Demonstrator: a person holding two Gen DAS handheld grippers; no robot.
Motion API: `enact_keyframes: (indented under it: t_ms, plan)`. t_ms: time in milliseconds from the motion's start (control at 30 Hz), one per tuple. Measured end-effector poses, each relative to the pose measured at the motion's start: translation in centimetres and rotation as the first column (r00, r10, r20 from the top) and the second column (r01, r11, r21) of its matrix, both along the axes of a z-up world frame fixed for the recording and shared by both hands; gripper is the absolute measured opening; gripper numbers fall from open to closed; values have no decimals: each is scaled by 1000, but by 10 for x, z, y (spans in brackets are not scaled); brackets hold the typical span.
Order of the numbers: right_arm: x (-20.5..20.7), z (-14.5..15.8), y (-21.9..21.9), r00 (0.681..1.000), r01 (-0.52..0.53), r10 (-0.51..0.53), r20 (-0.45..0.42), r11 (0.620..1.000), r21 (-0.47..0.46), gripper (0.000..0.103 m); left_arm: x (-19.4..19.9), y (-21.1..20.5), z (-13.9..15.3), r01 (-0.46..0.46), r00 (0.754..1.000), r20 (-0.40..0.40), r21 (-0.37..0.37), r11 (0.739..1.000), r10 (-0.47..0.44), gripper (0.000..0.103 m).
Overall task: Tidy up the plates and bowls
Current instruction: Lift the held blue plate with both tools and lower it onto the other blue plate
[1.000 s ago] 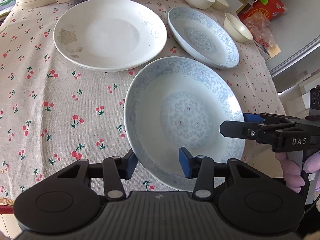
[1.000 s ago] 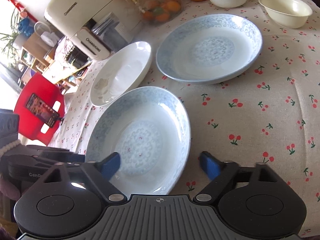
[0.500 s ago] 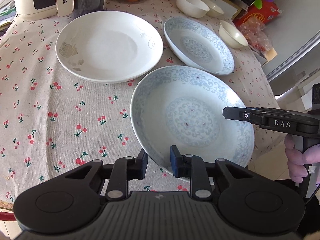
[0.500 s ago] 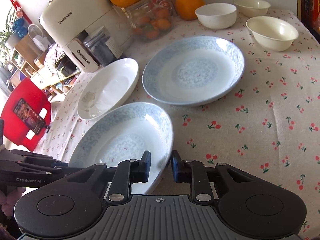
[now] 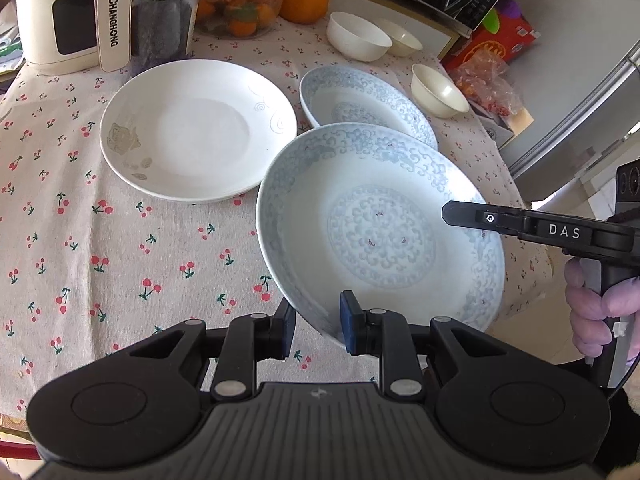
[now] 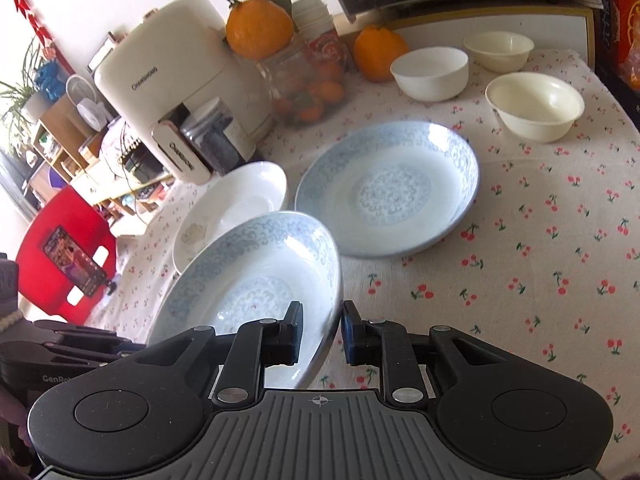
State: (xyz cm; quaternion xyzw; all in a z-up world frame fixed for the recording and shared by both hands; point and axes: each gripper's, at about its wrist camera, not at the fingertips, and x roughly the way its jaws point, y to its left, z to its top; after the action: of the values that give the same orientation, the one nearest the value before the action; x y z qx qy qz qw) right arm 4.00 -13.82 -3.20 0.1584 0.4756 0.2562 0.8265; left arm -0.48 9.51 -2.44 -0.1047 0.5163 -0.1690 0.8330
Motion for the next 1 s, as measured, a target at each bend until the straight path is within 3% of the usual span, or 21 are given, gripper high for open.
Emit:
enact_keyframes:
  t_ms: [467, 1000]
  plan:
    - [50, 10, -18, 996, 87, -87, 36, 996, 1, 20, 41, -28, 6, -47, 999, 16, -19, 999, 47, 21]
    - [105, -11, -29, 981, 194, -194, 12, 979, -59, 20, 85, -53, 0, -125, 992, -1, -10, 992, 125, 22]
